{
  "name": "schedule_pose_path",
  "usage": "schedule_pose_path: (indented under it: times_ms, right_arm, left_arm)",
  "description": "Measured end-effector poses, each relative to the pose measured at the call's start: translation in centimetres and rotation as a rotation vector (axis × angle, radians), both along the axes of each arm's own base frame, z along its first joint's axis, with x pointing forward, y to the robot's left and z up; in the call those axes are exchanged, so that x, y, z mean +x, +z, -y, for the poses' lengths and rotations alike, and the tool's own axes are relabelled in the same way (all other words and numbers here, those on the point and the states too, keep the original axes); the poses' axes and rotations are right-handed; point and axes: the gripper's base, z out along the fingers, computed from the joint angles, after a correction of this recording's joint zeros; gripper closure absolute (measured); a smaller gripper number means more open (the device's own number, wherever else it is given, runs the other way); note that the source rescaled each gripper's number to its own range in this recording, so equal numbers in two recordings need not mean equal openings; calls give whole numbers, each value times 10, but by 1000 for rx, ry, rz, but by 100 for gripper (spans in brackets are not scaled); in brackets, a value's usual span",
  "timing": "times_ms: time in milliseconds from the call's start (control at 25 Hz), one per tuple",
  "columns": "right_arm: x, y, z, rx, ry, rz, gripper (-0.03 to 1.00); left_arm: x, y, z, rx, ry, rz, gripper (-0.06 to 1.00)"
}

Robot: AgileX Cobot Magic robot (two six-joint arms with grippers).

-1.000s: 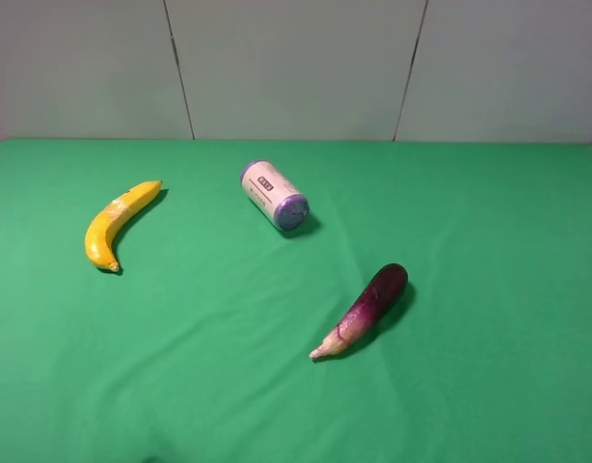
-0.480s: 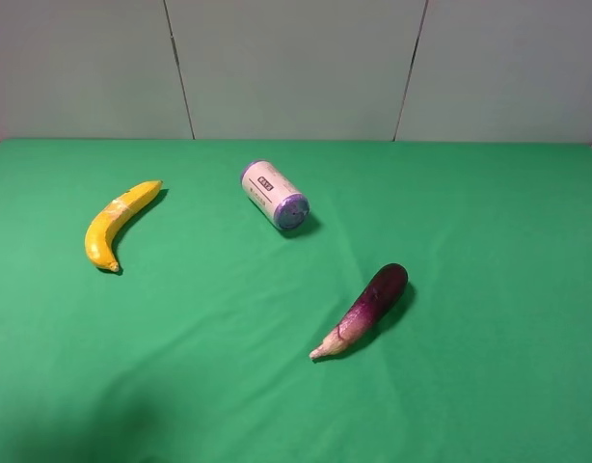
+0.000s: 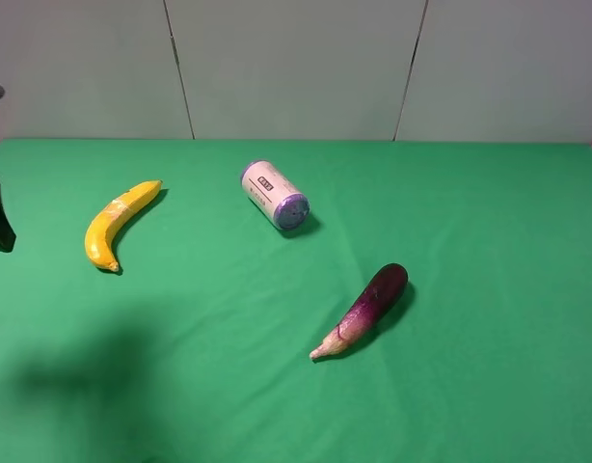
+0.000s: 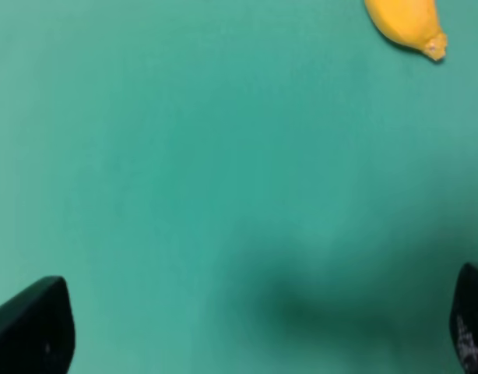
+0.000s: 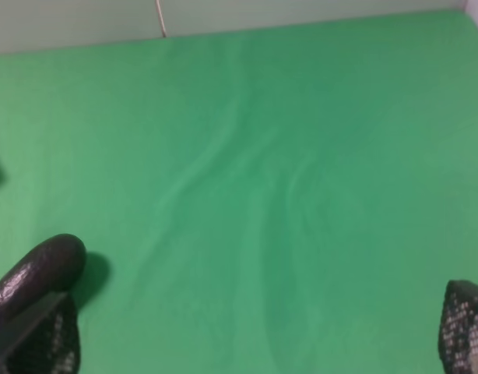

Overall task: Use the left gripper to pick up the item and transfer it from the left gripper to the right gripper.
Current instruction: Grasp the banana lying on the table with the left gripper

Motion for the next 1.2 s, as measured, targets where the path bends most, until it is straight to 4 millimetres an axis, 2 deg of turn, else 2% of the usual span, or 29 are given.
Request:
schedule_pose_path:
  times_ms: [440, 840, 1040, 1200]
  right_arm:
    - [0, 0, 0, 1, 0, 0, -3]
    - [0, 0, 0, 1, 0, 0, -3]
    - [0, 0, 0, 1, 0, 0, -3]
    - [0, 0, 0, 1, 0, 0, -3]
  left_arm:
    - [55, -45, 4, -11, -31, -101, 0]
    - [102, -78, 39, -8, -116, -135, 0]
    - [116, -93, 52, -8, -137, -148, 0]
    - [122, -104, 54, -7, -133, -139, 0]
